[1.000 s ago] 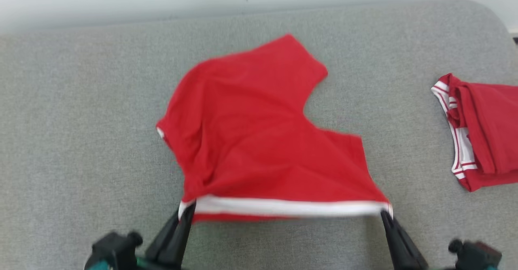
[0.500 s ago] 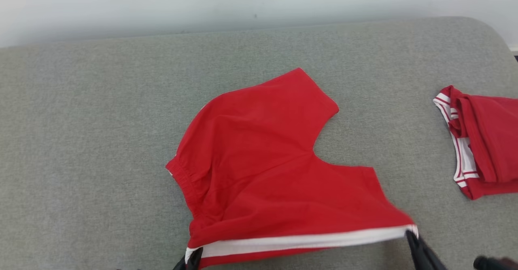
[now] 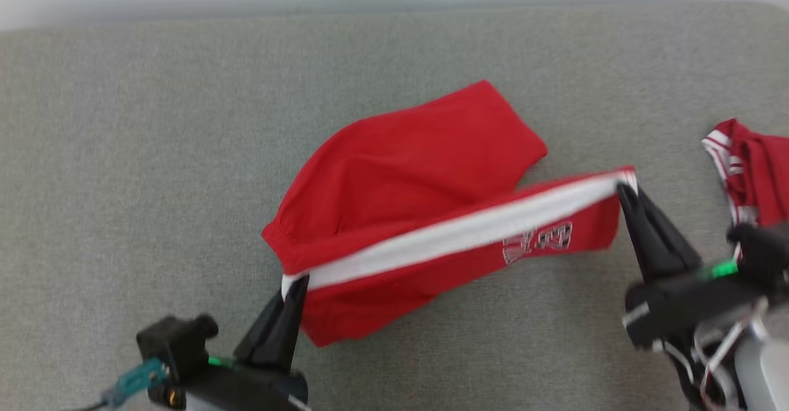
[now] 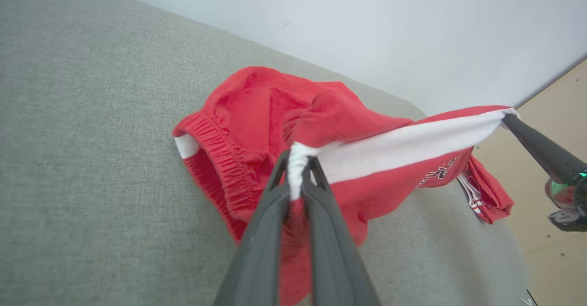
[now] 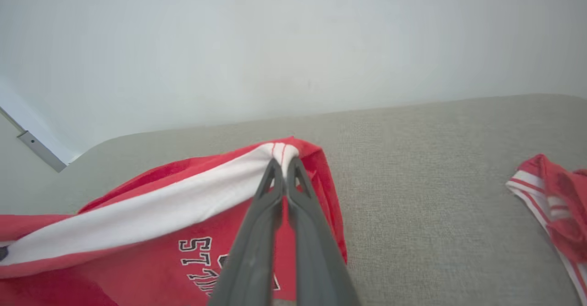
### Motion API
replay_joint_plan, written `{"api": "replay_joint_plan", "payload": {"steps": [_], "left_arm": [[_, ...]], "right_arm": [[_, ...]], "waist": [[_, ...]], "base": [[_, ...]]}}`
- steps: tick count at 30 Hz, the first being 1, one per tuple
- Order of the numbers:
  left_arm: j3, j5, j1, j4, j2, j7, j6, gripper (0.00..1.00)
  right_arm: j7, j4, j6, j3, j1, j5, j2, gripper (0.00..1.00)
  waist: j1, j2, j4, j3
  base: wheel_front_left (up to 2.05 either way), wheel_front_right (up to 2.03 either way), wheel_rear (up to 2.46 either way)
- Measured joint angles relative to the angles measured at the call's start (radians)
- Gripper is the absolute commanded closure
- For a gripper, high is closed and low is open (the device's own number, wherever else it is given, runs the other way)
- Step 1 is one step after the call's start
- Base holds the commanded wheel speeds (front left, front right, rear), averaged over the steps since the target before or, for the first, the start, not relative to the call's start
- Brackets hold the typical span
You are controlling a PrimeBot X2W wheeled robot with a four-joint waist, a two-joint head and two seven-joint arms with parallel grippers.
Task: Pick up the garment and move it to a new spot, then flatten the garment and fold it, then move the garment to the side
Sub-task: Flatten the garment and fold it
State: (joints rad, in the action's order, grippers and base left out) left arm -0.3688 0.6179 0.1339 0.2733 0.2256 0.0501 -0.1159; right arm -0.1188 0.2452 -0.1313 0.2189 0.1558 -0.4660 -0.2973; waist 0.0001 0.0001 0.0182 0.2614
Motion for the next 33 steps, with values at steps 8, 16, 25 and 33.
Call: {"api": "replay_joint_plan", "payload": {"steps": [8, 16, 25, 33], "left_arm": [[0.013, 0.012, 0.173, -0.144, -0.062, -0.039, 0.019, 1.0], [0.032, 0.04, 0.326, -0.314, -0.119, -0.085, 0.039, 1.0], [0.024, 0.077, 0.426, -0.453, -0.157, -0.142, 0.054, 1.0], [0.002, 0.095, 0.475, -0.535, -0.165, -0.165, 0.063, 0.92]], "right_arm": [[0.041, -0.211, 0.0, 0.105, 0.291, -0.074, -0.062, 1.0], [0.089, -0.465, 0.0, 0.214, 0.527, -0.144, -0.089, 1.0], [0.146, -0.71, 0.0, 0.345, 0.702, -0.239, -0.097, 1.0], [0.197, -0.842, 0.0, 0.447, 0.786, -0.329, -0.096, 1.0]], "waist": [[0.0002, 0.0001, 0.039, 0.074], [0.0002, 0.0, 0.09, 0.139], [0.0001, 0.0001, 0.133, 0.192], [0.0, 0.0001, 0.141, 0.191]], "base": [[0.0, 0.0, 0.0], [0.0, 0.0, 0.0], [0.0, 0.0, 0.0], [0.0, 0.0, 0.0]]}}
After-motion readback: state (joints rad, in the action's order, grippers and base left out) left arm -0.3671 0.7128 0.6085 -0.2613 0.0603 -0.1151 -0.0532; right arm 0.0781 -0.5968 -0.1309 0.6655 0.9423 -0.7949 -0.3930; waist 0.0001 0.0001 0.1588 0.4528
